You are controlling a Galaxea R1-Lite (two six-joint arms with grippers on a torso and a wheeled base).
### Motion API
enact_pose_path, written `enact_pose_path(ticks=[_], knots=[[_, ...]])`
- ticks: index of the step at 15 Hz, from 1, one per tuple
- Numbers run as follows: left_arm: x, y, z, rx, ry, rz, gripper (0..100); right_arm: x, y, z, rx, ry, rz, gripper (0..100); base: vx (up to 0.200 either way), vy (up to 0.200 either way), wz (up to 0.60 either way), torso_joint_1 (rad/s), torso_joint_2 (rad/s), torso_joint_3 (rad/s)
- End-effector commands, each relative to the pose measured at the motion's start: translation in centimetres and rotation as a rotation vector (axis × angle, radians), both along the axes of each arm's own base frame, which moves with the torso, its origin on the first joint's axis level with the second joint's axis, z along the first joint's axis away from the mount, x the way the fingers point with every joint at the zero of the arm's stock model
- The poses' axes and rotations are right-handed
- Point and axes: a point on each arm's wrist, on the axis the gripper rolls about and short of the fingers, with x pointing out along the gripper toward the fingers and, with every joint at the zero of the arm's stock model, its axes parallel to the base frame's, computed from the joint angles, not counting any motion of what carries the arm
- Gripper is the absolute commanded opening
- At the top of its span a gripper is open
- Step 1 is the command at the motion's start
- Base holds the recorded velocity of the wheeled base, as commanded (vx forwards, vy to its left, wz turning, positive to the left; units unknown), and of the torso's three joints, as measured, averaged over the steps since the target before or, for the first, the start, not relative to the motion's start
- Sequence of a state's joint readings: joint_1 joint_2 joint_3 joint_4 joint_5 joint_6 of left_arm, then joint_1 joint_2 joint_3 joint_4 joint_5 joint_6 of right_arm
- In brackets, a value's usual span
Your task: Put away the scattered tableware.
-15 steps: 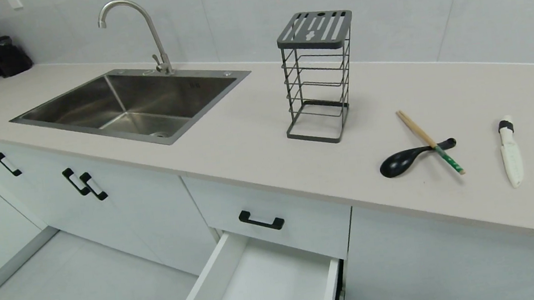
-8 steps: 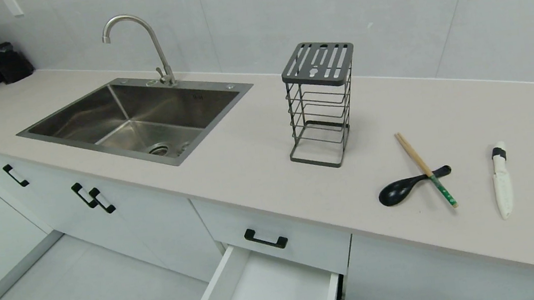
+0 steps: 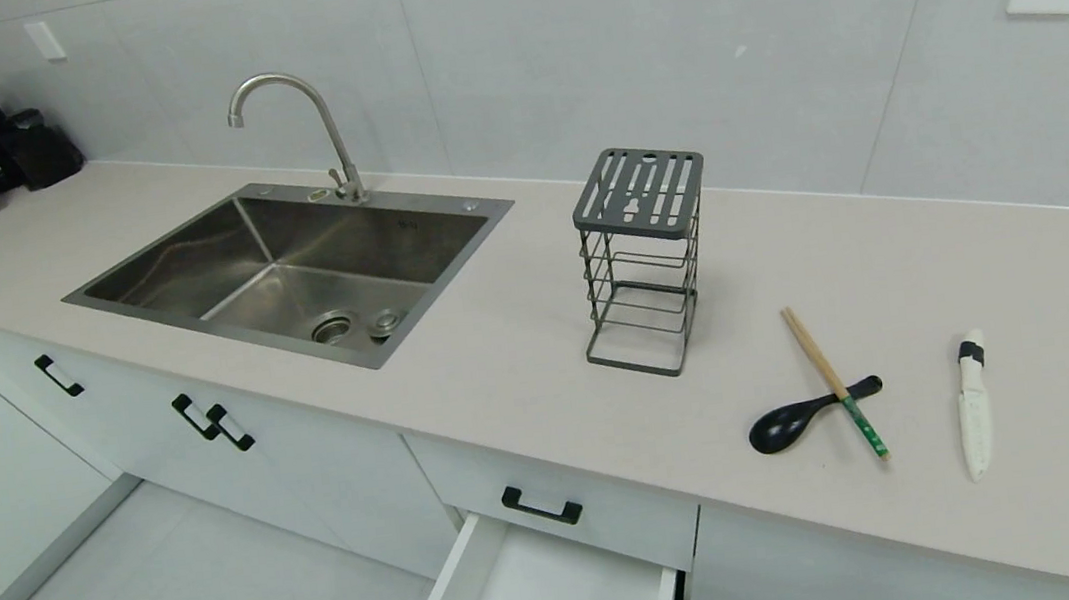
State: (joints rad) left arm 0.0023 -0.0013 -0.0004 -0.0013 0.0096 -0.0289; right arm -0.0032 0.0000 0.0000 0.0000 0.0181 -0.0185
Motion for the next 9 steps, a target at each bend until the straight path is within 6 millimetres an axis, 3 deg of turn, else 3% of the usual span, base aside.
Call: enact_pose_path(ticks=[1,4,7,9], knots=[[0.0,0.0,0.0,-0.002,0.001,0.002,100,0.0,0.0,0.0,0.0,0.0,0.0,100,0.0,0.0,0.0,0.061,-0.1,-0.056],[0.0,0.0,0.0,0.0,0.001,0.0,100,0.0,0.0,0.0,0.002,-0.002,0.002,100,0.0,0.0,0.0,0.012,-0.02,-0.011],[0.0,0.0,0.0,0.0,0.001,0.0,100,-0.2,0.0,1.8,-0.019,-0.175,0.019,100,0.0,0.0,0.0,0.0,0.0,0.0],[0.0,0.0,0.0,-0.002,0.001,0.0,100,-0.1,0.3,3.2,-0.042,-0.159,0.148,100,0.0,0.0,0.0,0.0,0.0,0.0]])
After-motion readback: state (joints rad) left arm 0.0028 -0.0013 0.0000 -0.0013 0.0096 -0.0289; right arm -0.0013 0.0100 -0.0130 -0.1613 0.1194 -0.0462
